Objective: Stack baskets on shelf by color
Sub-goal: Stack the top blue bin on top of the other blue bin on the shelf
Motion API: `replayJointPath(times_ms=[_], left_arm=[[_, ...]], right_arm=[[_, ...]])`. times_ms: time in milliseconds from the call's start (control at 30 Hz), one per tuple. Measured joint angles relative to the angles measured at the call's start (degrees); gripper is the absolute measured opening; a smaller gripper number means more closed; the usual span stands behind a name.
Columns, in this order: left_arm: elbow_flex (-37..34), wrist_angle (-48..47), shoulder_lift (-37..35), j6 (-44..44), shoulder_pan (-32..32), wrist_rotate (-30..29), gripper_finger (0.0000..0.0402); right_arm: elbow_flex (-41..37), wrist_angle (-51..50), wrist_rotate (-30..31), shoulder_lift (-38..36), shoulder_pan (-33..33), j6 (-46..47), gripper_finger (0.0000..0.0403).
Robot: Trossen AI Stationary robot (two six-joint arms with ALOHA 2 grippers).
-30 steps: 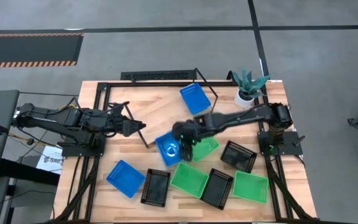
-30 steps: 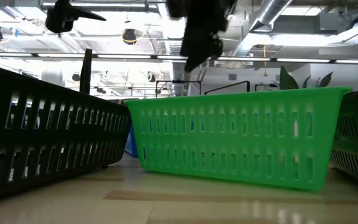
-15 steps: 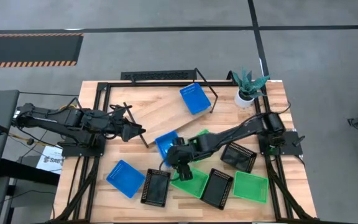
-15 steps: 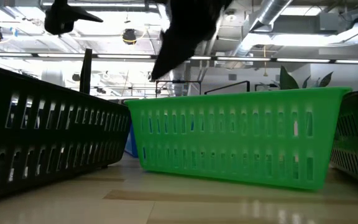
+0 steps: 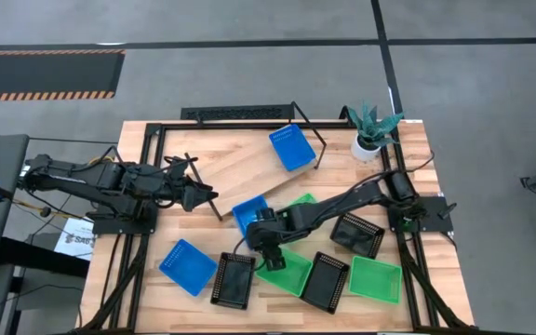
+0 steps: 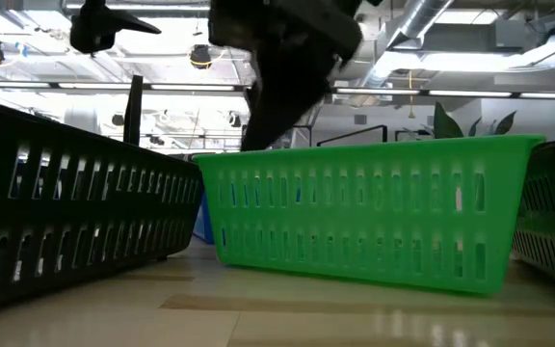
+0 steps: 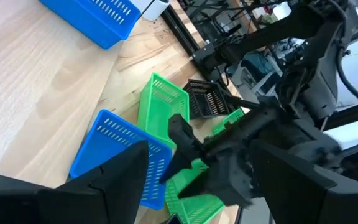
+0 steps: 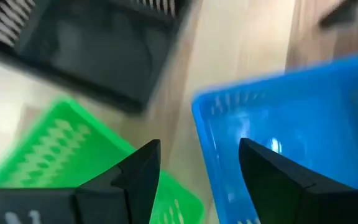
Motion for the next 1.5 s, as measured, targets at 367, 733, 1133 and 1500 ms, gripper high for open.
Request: replayJointPath(times_ms=[367,733,1133,1500], left_arm=[[0.0,-0.01,-0.01,-0.38,0.0,-0.45,0.0267],[-0.02,0.15,0.04,-0.94,0.0,-0.03,0.0267],[-0.02,-0.01,0.0,-0.9,-0.02,0.96,0.0267],[-0.02,-0.22,0.0,1.26,-0.02,2.06,0.0267]], right_arm=[[0.04,-5.19,1.53,4.22,-0.79,2.05,0.0237],[1.29,-8.52,3.31,3.9,-0.64,2.48,0.0135],[19.75,-27.76,7.54,3.88,-0.67,-1.51,0.001],[28.83,-46.21,19.72,-6.37,-7.12,-13.53,0.0009]])
